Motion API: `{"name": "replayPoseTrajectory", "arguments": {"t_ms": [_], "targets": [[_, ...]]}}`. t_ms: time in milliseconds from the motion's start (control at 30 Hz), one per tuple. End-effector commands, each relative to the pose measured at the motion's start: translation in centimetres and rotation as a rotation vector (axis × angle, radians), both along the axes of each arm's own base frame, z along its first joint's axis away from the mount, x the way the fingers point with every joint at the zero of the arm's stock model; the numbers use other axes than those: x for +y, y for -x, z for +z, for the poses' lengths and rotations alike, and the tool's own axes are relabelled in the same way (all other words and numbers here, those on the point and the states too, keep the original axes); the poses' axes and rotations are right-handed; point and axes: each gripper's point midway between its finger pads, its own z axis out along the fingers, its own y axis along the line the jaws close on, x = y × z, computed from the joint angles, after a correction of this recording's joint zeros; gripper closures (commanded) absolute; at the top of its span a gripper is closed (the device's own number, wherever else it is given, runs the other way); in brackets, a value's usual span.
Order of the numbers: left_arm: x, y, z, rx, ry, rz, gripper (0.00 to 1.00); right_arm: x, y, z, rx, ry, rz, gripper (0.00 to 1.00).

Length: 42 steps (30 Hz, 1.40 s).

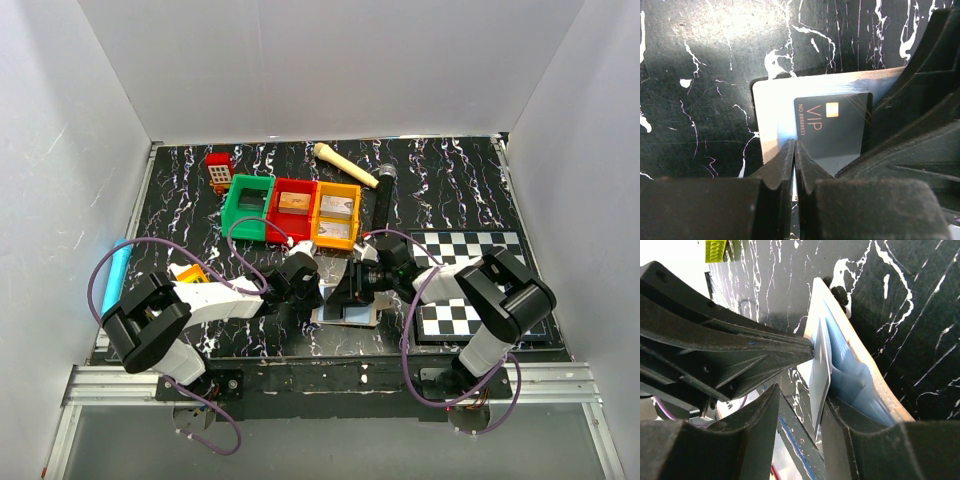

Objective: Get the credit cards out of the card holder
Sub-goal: Remove the credit card from the card holder.

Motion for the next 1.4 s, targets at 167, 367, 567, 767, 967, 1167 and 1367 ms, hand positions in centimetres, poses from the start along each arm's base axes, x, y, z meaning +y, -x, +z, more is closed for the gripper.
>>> {"name": "replayPoseTrajectory", "arguments": {"t_ms": [167,367,567,767,967,1167,1367], "targets": [[1.3,0.6,-0.7,0.027,-0.051,0.027,0.97,-0.3,-0.5,2.0,-0.074,-0.034,0.007,0.57],[1.6,0.6,-1.1,0.039,-0.069,0.033,1.0,-0.7,-0.5,2.1,-0.078,-0.03,-0.001,0.59],[1.7,0.6,-1.5,0.051,-0.084,0.038,1.0,-1.2,-0.4,2.1,-0.083,-0.012,-0.007,0.6],[2.0,0.6,-2.0,0.072,-0.098,0.053,1.0,-1.8,-0.4,2.2,-0.092,-0.004,-0.015,0.62],[2.0,0.6,-1.9,0.071,-0.09,0.057,1.0,-2.3,-0.3,2.2,-0.094,0.01,-0.022,0.62],[2.0,0.6,-1.8,0.067,-0.082,0.056,1.0,-3.0,-0.1,1.6,-0.092,0.036,-0.037,0.65],[1.9,0.6,-1.5,0.062,-0.071,0.052,1.0,-3.2,-0.4,1.5,-0.093,0.045,-0.052,0.72]]}}
